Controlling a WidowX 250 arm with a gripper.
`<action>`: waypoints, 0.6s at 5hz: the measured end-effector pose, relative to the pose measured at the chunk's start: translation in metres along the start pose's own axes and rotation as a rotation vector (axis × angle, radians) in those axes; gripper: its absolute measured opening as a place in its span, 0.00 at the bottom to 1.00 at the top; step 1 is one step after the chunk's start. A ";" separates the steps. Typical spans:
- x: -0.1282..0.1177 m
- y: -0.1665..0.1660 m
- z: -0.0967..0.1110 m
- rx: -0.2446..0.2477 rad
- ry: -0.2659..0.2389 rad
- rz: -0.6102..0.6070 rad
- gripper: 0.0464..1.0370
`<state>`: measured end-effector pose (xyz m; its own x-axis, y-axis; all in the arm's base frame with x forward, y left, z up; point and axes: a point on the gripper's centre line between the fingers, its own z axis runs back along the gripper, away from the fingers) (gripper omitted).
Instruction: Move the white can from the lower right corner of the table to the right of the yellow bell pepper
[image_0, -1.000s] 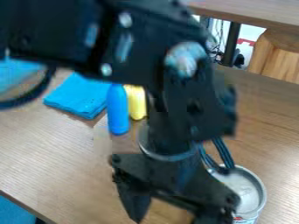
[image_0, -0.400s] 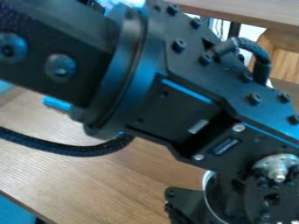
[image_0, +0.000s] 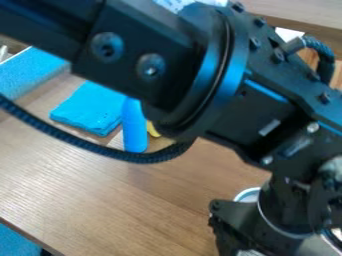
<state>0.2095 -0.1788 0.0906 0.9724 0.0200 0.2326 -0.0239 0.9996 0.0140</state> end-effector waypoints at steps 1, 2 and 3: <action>0.017 0.009 -0.006 0.025 -0.010 0.055 0.96; 0.029 0.024 -0.009 0.042 -0.024 0.133 0.96; 0.045 0.040 -0.011 0.053 -0.032 0.193 0.96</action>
<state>0.2547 -0.1373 0.0906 0.9406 0.2097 0.2671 -0.2221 0.9749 0.0170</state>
